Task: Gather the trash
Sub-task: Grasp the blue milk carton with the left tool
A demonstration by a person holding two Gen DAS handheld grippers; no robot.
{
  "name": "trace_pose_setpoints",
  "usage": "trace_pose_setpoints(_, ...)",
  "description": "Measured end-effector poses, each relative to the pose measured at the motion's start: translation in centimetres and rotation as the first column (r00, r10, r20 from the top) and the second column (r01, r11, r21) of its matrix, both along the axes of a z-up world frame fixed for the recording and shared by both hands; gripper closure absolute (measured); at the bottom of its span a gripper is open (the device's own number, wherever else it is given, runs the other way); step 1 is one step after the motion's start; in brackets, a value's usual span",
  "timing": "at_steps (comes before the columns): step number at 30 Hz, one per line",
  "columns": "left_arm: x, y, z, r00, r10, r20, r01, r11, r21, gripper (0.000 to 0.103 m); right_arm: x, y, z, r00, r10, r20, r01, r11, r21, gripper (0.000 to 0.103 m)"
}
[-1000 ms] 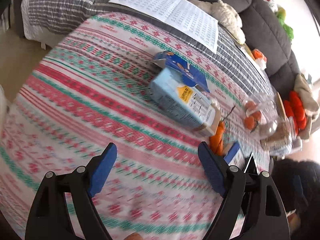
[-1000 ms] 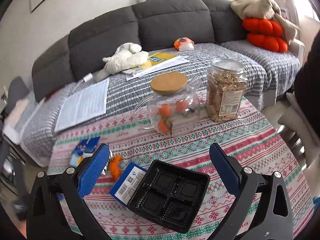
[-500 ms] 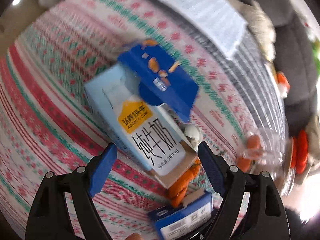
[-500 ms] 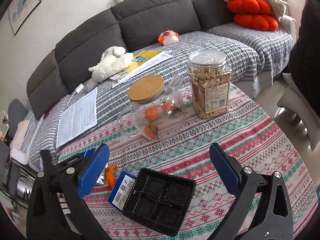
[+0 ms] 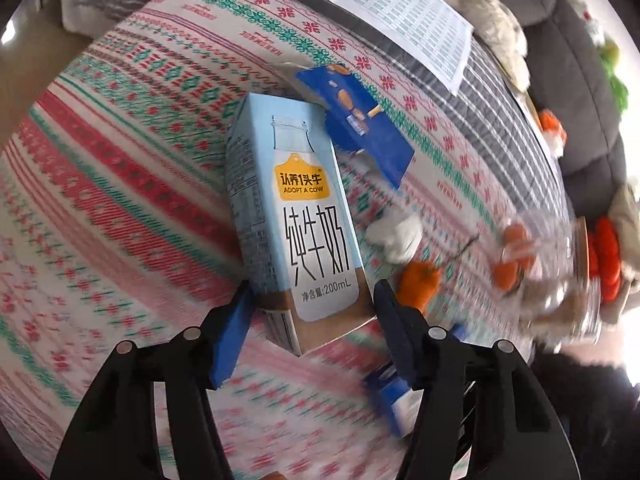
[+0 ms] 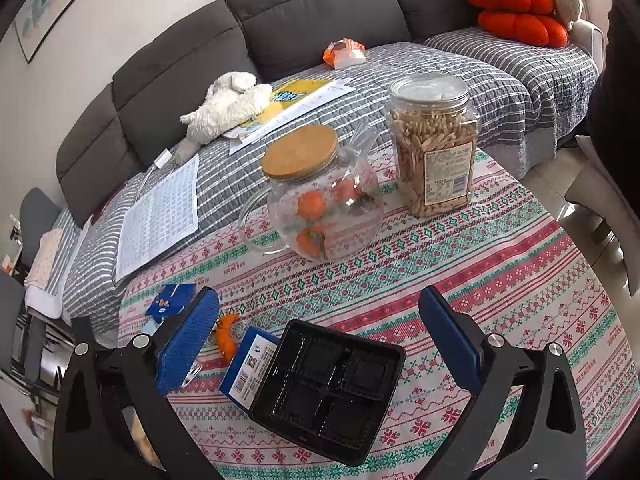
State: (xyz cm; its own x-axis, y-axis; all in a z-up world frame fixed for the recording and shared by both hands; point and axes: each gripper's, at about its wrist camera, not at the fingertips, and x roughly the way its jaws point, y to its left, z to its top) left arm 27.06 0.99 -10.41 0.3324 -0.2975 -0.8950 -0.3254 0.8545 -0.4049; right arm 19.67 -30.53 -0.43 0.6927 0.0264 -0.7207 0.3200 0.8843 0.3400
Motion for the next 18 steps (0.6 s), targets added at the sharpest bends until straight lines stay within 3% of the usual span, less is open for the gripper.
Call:
trace_pose_setpoints(7, -3.5, 1.4, -0.3, 0.992, -0.118, -0.043, 0.122, 0.987, 0.106, 0.04, 0.3, 0.6, -0.5, 1.0, 0.012, -0.015, -0.012, 1.0, -0.005, 0.007)
trace_pose_setpoints(11, -3.5, 0.8, 0.4, 0.988, -0.154, -0.014, 0.153, 0.964, 0.218, 0.025, 0.4, 1.1, -0.7, 0.999, 0.026, -0.022, -0.027, 0.999, -0.024, 0.007)
trace_pose_setpoints(15, -2.7, 0.9, 0.6, 0.993, -0.115, 0.004, 0.111, 0.97, 0.218, 0.019, 0.6, 1.6, -0.9, 0.999, 0.033, -0.03, -0.034, 0.998, -0.053, 0.007)
trace_pose_setpoints(18, -1.7, 2.0, -0.1, 0.999, -0.038, -0.012, 0.04, 0.986, 0.16, 0.019, 0.8, 1.9, -1.1, 0.998, 0.037, -0.041, -0.039, 0.997, -0.068, 0.007)
